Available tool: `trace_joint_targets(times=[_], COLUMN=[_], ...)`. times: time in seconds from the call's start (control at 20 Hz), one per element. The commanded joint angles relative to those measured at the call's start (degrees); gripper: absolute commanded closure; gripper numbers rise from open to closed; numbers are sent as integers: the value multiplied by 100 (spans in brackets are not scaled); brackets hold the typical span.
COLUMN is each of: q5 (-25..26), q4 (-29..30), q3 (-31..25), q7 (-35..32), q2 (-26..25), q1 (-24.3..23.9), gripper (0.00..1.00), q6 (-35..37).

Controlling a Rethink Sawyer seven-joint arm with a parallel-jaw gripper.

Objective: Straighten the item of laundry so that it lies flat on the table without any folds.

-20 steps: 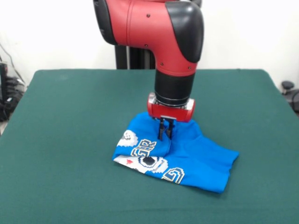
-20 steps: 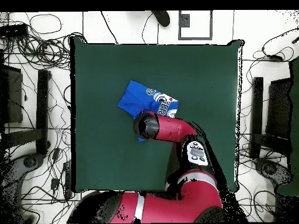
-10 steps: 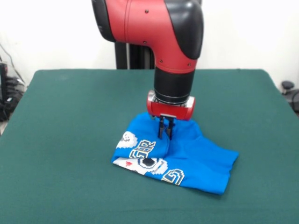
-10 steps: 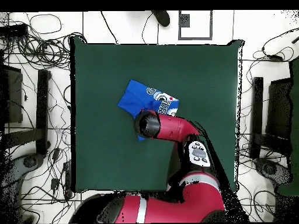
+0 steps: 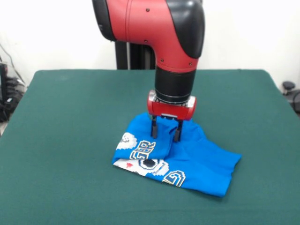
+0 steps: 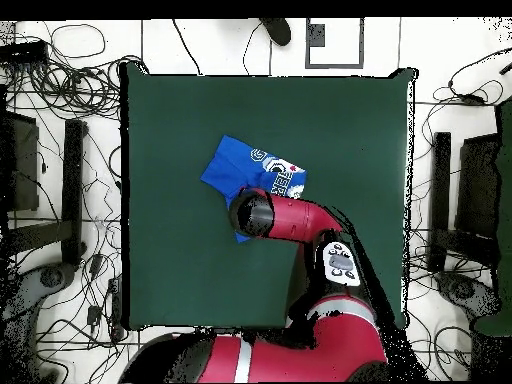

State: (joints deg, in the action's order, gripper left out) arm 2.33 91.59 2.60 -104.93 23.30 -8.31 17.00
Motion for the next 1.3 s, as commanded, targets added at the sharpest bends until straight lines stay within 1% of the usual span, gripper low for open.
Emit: trace_joint_targets(times=[0.05,0.7,1.3], q5=[255,150,170], q4=[221,8,-8], q3=[-641,-615,-595], q7=[-384,-404,-386], q2=[-82,-175,-186], q1=[27,41,29], gripper=[0,0,0], q6=[-267,-81,-87])
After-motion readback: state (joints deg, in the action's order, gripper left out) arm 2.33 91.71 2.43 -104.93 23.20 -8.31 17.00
